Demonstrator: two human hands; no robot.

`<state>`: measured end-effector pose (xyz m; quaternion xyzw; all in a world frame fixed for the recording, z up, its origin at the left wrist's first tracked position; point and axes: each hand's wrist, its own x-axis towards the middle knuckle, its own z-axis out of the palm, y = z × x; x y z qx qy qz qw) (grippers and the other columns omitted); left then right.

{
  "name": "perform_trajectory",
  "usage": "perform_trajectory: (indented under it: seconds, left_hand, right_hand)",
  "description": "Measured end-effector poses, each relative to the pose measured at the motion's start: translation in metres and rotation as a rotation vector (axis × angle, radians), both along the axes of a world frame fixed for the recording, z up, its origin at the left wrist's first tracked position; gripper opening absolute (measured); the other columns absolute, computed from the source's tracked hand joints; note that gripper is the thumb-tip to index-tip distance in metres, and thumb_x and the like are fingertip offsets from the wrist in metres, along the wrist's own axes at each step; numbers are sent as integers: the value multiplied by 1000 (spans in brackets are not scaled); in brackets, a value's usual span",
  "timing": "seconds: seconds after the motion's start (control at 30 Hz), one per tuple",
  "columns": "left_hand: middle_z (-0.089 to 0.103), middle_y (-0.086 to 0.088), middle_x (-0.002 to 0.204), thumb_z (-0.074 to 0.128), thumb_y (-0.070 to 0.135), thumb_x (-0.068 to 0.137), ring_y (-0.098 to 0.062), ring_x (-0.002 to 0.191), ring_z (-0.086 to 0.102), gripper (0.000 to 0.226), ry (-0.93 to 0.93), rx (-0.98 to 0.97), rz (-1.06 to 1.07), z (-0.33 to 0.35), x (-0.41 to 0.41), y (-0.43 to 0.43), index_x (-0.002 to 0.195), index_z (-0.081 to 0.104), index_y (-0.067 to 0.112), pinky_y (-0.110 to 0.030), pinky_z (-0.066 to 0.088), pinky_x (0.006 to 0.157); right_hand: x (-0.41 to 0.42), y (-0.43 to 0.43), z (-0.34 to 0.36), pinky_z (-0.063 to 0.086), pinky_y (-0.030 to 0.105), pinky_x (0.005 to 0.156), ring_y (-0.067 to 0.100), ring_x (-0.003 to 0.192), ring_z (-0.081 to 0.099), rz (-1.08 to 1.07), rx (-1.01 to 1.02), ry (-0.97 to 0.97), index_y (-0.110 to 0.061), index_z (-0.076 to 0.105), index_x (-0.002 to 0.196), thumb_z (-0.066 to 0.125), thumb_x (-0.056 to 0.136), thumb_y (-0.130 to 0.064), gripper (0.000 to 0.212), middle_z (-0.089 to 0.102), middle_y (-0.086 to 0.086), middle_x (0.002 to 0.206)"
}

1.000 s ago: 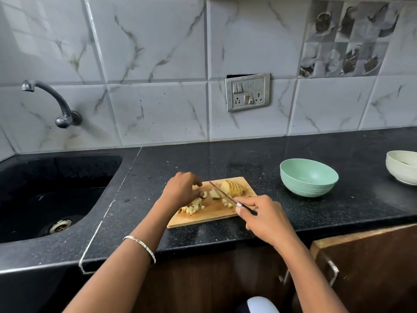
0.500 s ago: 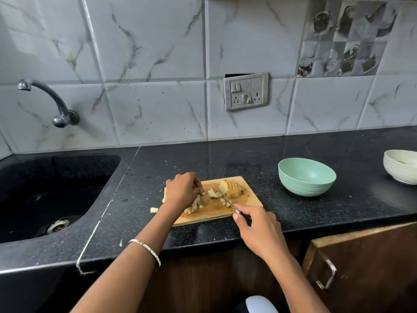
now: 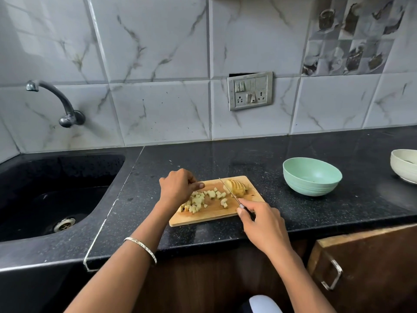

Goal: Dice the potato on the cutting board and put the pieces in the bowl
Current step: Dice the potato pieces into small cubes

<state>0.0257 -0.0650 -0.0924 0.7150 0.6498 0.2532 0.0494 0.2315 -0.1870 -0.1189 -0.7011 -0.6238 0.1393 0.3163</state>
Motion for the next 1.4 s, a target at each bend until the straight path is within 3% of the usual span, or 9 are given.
perform_trajectory:
  seconds: [0.13, 0.27, 0.37, 0.47, 0.7, 0.93, 1.07, 1.2, 1.4]
  left_hand:
    - [59, 8, 66, 59, 56, 90, -23, 86, 60, 37, 48, -11, 12, 0, 6, -2, 77, 71, 23, -41, 34, 84]
    - [70, -1, 89, 46, 58, 96, -27, 98, 62, 45, 60, 23, 21, 1, 16, -5, 88, 74, 23, -45, 38, 90]
    - [71, 4, 111, 53, 37, 99, -24, 113, 59, 21, 41, 33, -29, 4, 18, -9, 108, 72, 32, -46, 38, 96]
    - [71, 8, 113, 56, 25, 97, -21, 116, 58, 23, 10, 39, -28, 7, 17, -11, 112, 70, 34, -46, 40, 98]
    - [51, 16, 139, 74, 32, 81, -17, 133, 39, 43, 231, -9, -388, 14, 7, -13, 117, 61, 51, -50, 39, 102]
    - [70, 13, 107, 66, 37, 91, -13, 107, 60, 14, 504, 178, -260, 19, 12, -14, 104, 71, 39, -36, 34, 91]
    - [72, 10, 109, 58, 22, 96, -16, 103, 65, 23, 463, 201, -125, 8, 8, -7, 111, 69, 35, -36, 39, 92]
    - [68, 6, 121, 55, 46, 96, -21, 116, 60, 31, 354, 149, -141, 3, 19, -13, 123, 63, 35, -39, 40, 94]
    - [67, 7, 120, 60, 70, 81, -20, 119, 55, 49, 368, -35, -246, -1, 39, -19, 116, 66, 36, -42, 37, 97]
  right_hand:
    - [0, -3, -1, 47, 36, 92, 28, 116, 60, 21, -52, -38, -38, 59, 138, 51, 102, -41, 38, 67, -1, 130]
    - [-10, -2, -1, 48, 34, 92, 27, 117, 60, 75, -59, 27, -33, 63, 135, 52, 102, -40, 35, 66, -1, 129]
    - [-19, -1, -3, 52, 35, 84, 23, 100, 65, 131, -52, 79, -25, 71, 117, 53, 101, -38, 28, 73, -3, 107]
    - [-25, 1, -4, 54, 35, 74, 18, 76, 67, 142, -21, 113, -24, 71, 109, 51, 102, -40, 26, 69, -6, 82]
    - [-18, 7, 4, 55, 33, 78, 14, 82, 70, 188, -18, 110, -40, 67, 127, 56, 98, -44, 31, 73, -14, 105]
    - [-2, 6, 3, 54, 32, 96, 2, 78, 59, 234, -3, 215, -45, 69, 122, 67, 92, -42, 31, 71, -25, 115]
    - [17, -3, 6, 56, 29, 87, 5, 62, 68, 203, -25, 266, -43, 74, 115, 71, 90, -34, 26, 74, -21, 101]
    - [31, -5, 10, 47, 21, 71, 5, 62, 70, 133, -5, 313, -38, 74, 118, 71, 92, -34, 27, 69, -16, 78]
    - [31, -4, 5, 51, 25, 72, 6, 64, 70, 121, -29, 343, -39, 72, 119, 70, 93, -36, 26, 70, -10, 62]
